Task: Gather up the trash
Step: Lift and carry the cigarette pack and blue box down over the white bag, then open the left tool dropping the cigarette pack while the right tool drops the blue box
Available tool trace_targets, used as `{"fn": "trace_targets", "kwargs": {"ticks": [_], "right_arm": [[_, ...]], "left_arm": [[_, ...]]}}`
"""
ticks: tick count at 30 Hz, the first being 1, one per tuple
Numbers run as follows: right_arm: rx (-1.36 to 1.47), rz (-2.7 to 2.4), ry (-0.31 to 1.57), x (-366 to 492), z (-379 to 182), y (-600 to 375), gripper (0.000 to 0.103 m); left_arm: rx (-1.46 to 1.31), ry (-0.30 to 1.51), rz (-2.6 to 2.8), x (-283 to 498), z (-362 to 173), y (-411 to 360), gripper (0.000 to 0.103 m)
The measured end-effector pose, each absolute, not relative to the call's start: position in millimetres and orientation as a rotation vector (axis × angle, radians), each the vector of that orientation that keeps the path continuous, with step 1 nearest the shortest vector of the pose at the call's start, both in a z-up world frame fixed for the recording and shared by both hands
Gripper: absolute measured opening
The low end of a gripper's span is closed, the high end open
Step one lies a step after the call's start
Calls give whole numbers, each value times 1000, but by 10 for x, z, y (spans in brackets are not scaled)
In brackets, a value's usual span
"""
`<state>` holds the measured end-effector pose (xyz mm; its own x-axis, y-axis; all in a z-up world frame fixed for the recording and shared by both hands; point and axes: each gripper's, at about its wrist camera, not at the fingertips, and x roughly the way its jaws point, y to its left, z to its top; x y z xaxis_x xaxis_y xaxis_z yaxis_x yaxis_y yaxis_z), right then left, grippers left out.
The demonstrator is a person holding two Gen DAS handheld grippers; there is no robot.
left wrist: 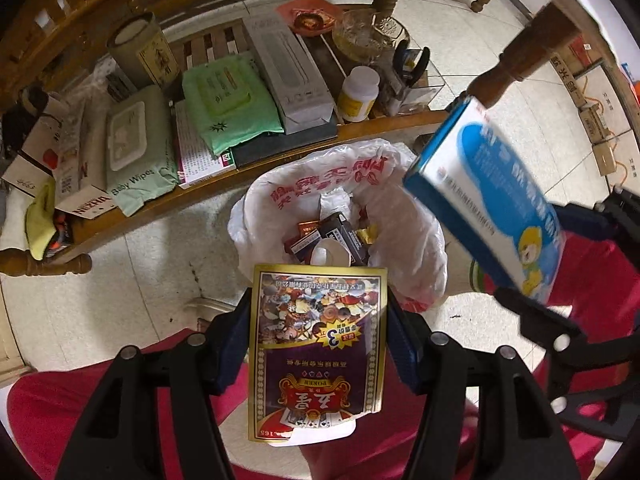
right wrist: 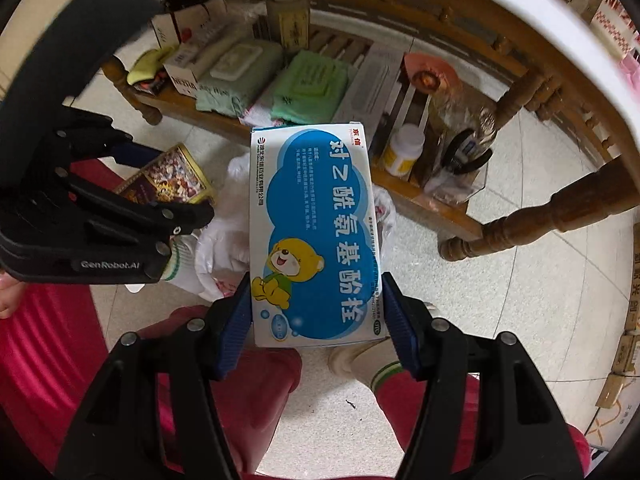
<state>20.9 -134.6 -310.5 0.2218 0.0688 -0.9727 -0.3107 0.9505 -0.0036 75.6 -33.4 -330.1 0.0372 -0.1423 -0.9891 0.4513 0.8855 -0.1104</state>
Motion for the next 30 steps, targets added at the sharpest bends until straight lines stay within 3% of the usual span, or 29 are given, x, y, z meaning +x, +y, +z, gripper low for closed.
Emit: {"fn": "trace_targets", "kwargs": {"ticks": [16, 30], "right_arm": [[-112, 220, 1478, 519, -4032, -1395, 60], [-32, 240, 1558, 677, -4404, -1408, 60]], "left_arm": [[178, 1589, -406, 1029, -4109, -439, 59], [106, 1656, -419, 1162, -4446, -414, 59]]}}
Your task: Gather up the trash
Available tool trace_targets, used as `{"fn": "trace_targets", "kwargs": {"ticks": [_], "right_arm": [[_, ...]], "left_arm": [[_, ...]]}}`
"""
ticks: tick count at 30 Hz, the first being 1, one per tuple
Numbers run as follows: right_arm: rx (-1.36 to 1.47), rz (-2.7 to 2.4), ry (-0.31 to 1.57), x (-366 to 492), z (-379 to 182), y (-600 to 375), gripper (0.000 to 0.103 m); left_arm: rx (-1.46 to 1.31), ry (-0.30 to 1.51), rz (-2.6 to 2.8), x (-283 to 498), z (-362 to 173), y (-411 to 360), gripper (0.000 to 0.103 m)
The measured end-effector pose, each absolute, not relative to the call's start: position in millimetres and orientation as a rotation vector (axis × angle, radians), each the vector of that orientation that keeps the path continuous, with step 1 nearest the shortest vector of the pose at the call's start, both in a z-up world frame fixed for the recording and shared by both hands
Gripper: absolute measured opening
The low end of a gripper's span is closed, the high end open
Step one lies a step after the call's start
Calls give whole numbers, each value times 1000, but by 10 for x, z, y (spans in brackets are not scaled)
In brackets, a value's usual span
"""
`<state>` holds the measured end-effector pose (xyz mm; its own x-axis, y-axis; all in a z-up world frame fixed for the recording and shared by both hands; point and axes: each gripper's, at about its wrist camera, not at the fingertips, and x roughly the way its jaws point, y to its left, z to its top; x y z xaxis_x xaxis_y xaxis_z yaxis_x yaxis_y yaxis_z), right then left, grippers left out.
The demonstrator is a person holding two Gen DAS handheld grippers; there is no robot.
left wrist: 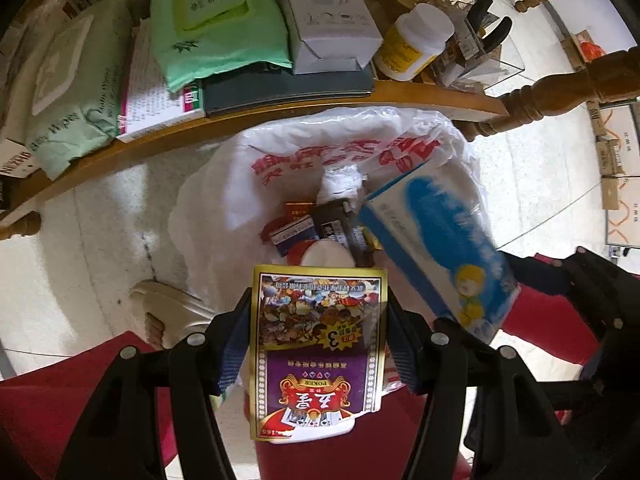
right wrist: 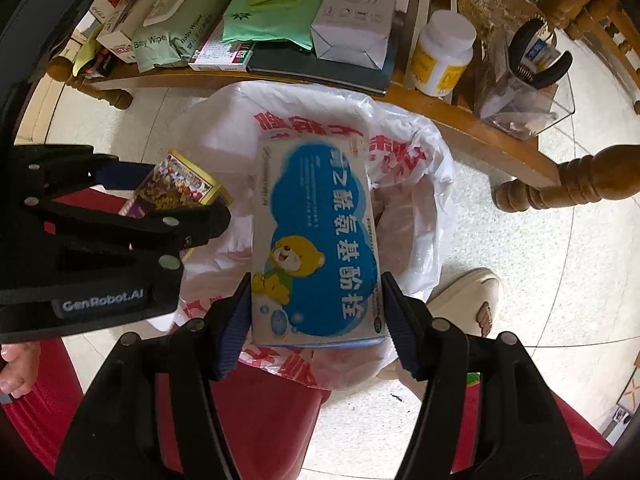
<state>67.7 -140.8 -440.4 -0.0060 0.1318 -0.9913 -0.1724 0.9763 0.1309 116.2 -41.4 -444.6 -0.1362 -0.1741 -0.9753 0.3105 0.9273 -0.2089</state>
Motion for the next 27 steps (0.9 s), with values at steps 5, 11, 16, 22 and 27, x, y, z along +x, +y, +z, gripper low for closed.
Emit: {"fn": "trace_targets", "kwargs": {"ticks": [5, 11, 16, 22, 27], "right_arm": [[12, 242, 1584, 716, -4485, -1442, 60], [26, 225, 1601, 716, -4529, -1481, 61], [40, 205, 1595, 732, -4542, -1511, 69], [67, 180, 1576, 752, -4479, -1577, 69], [107, 140, 1537, 773, -4333, -1673, 70]], "left_arm": [[108, 1664, -419, 1199, -4501, -418, 60], [111, 1676, -393, 1224, -4534, -376, 76], [111, 1676, -359, 1242, -4529, -330, 79], [96, 1657, -320, 1251, -4469, -243, 85], [102, 1632, -280, 1239, -4369, -174, 87]]}}
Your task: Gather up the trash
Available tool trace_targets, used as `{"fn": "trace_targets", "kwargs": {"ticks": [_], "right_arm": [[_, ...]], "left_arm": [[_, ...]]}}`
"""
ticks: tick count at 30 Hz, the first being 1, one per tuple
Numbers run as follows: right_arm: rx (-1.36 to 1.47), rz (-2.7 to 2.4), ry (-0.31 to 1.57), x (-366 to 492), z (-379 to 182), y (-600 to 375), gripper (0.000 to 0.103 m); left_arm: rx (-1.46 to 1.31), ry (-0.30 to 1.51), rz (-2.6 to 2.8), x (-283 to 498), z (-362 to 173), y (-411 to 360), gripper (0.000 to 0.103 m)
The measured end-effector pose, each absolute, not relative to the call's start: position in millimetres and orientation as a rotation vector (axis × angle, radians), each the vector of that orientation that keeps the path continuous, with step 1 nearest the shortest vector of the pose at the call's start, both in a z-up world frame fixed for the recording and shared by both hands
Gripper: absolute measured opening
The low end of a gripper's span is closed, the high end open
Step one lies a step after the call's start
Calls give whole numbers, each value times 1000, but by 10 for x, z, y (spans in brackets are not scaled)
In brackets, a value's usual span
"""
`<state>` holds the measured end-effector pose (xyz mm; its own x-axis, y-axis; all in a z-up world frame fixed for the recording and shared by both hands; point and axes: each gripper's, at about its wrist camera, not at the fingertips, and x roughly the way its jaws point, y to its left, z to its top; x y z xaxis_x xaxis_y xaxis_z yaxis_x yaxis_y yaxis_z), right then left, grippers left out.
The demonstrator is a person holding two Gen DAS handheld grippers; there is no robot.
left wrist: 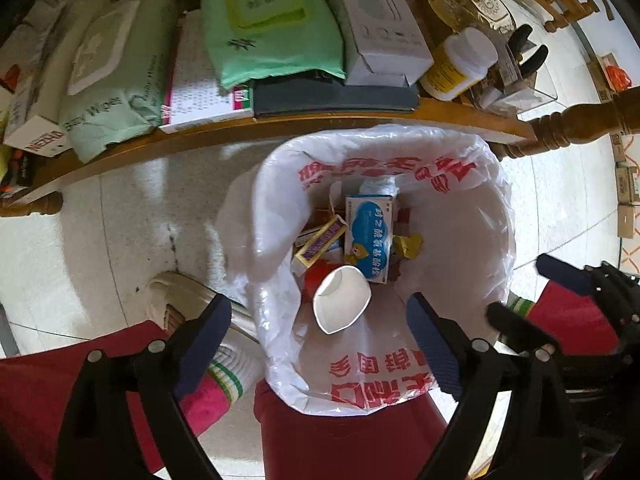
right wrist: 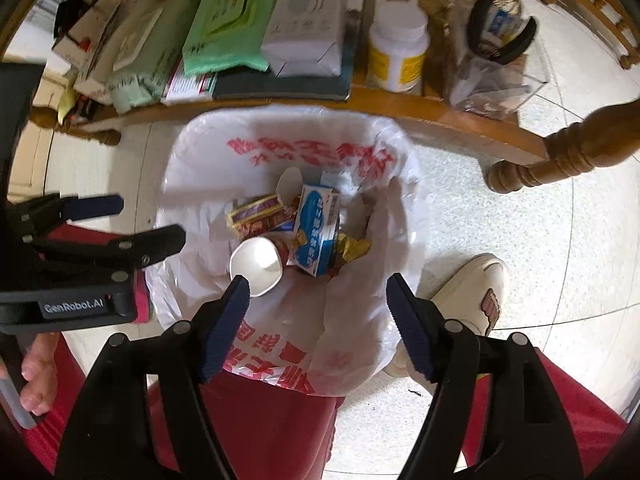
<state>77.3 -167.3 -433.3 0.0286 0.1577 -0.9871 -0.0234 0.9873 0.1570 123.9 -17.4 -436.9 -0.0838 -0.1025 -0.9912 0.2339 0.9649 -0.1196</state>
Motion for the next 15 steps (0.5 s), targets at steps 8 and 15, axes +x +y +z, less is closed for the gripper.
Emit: {"fn": "trace_targets", "kwargs": {"ticks": [8, 15], "right_arm": [[147, 97, 1412, 661, -3890, -1726, 80], [104, 65, 1310, 496, -3545, -1653, 86]], "left_arm": [[103, 1566, -223, 1139, -4093, -86, 87], [97, 1459, -178, 981, -3707, -51, 88]]}}
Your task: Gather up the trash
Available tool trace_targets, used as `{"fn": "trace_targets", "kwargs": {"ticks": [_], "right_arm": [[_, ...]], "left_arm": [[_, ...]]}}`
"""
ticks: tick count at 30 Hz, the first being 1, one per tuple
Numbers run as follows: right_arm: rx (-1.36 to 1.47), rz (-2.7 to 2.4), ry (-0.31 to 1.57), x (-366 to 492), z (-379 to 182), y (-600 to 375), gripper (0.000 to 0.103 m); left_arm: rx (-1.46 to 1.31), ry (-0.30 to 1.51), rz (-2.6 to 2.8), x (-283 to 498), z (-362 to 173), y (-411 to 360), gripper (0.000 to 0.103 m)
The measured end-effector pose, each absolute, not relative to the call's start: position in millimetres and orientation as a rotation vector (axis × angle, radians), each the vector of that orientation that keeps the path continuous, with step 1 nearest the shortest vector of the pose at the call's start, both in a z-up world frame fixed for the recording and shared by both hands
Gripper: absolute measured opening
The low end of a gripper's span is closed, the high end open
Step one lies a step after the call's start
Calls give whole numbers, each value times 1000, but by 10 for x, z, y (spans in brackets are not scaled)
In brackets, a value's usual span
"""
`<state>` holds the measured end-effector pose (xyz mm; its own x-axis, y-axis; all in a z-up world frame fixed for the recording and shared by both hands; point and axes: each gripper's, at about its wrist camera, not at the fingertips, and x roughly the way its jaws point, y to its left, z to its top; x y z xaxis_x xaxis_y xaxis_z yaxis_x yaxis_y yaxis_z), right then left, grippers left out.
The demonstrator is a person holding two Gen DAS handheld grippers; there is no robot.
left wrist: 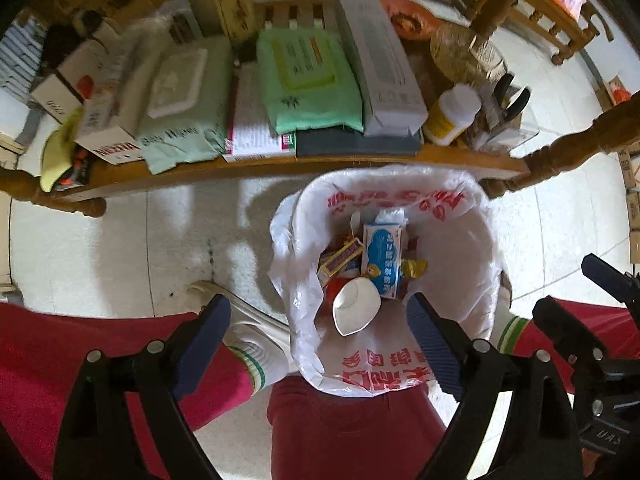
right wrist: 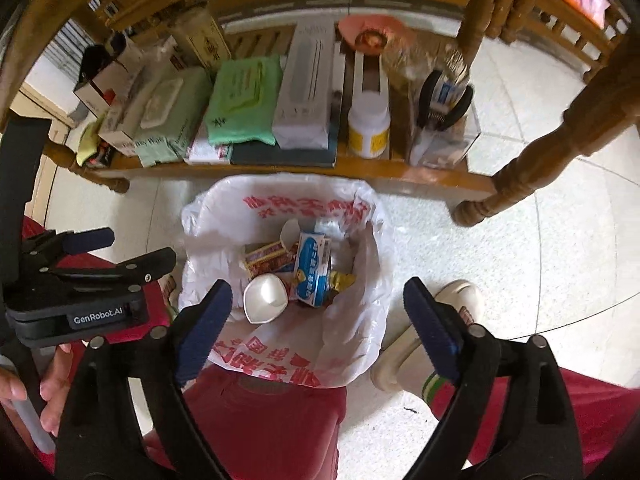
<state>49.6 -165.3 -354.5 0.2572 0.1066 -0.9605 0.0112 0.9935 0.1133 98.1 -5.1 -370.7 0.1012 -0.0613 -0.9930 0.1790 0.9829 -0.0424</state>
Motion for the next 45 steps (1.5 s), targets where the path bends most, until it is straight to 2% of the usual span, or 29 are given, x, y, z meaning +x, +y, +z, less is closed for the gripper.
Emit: {"fn": "trace_targets", "kwargs": {"ticks": [4, 17, 25, 29, 33, 45], "right_arm": [[103, 42, 1232, 361, -3271, -1641, 92], [27, -15, 973, -57, -2322, -1550, 96], [-63, -99, 704, -391, -1508, -1485, 96], [-84, -124, 609, -537, -1206, -1456, 96], [-96, -157, 534, -691, -968, -1429, 96], [-84, -221, 341, -1158, -313, -1387, 96]], "left_arm": [[67, 1411, -163, 822, -3481, -27, 88], [18, 1148, -150, 453, -2445, -55, 88], [3, 890, -96, 225, -1582, -52, 91], [-1, 797, -82, 110, -1273, -30, 95], [12, 672, -40, -61, -958, -28, 95], [34, 485, -44, -474, -208, -34, 95]]}}
